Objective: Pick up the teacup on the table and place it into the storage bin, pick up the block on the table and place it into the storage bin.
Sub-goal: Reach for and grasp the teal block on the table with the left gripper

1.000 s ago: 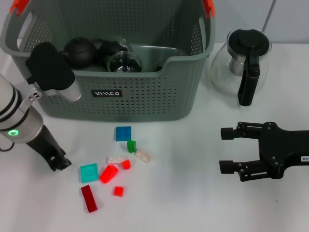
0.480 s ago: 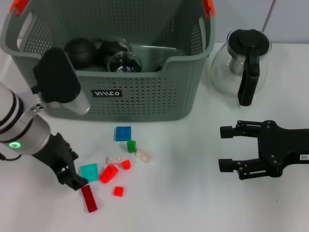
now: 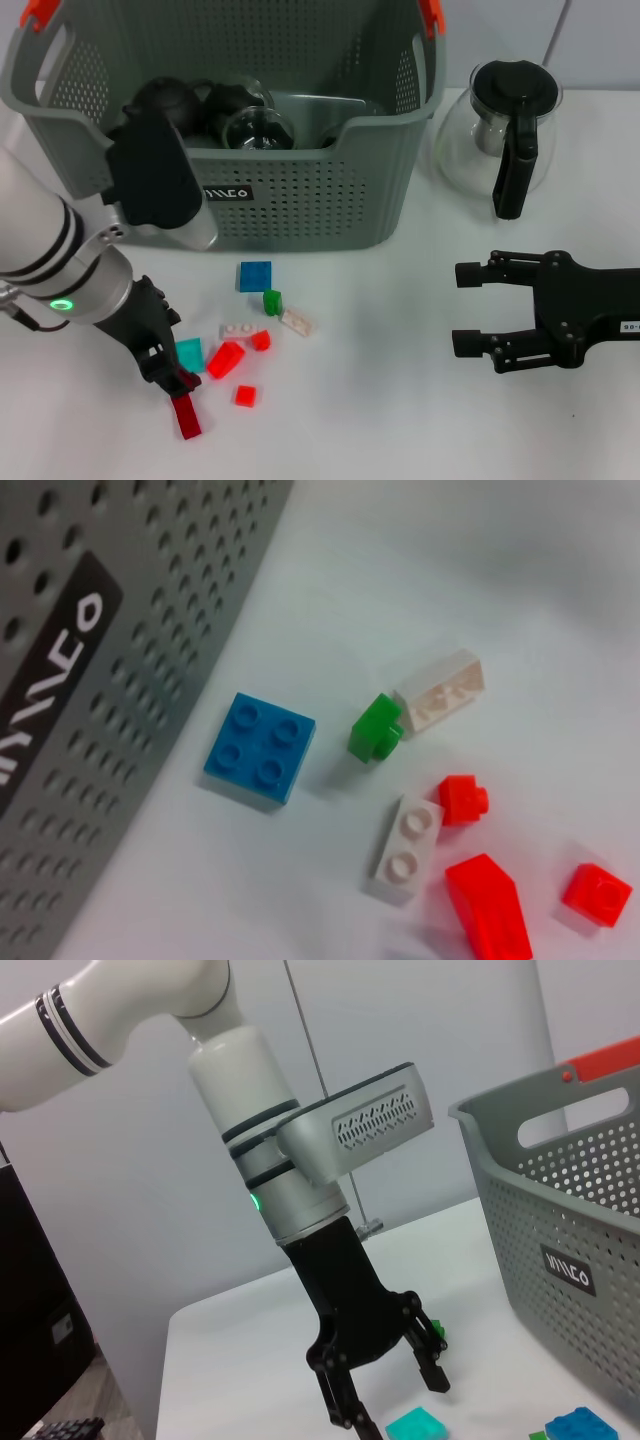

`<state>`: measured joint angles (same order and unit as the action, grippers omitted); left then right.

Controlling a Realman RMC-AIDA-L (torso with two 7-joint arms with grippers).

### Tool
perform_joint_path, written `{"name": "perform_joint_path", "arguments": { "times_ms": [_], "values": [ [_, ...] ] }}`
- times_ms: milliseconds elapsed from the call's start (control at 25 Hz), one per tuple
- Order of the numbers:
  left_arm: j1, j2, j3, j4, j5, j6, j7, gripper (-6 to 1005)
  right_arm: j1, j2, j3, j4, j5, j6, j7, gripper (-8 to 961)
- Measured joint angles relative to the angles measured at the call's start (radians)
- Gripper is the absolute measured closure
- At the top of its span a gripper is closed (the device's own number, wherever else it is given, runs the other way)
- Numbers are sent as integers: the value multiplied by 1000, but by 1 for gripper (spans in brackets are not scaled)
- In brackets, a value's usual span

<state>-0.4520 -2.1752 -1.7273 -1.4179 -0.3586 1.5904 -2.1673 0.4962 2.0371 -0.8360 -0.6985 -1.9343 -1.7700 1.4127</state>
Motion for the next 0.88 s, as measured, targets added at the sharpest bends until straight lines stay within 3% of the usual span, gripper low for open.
{"name": "perform_joint_path", "arguments": {
  "times_ms": [880],
  "values": [
    [-8, 3, 52, 60, 20, -68, -31, 170, -3, 0, 0, 1, 0, 1, 0, 38]
  ]
}}
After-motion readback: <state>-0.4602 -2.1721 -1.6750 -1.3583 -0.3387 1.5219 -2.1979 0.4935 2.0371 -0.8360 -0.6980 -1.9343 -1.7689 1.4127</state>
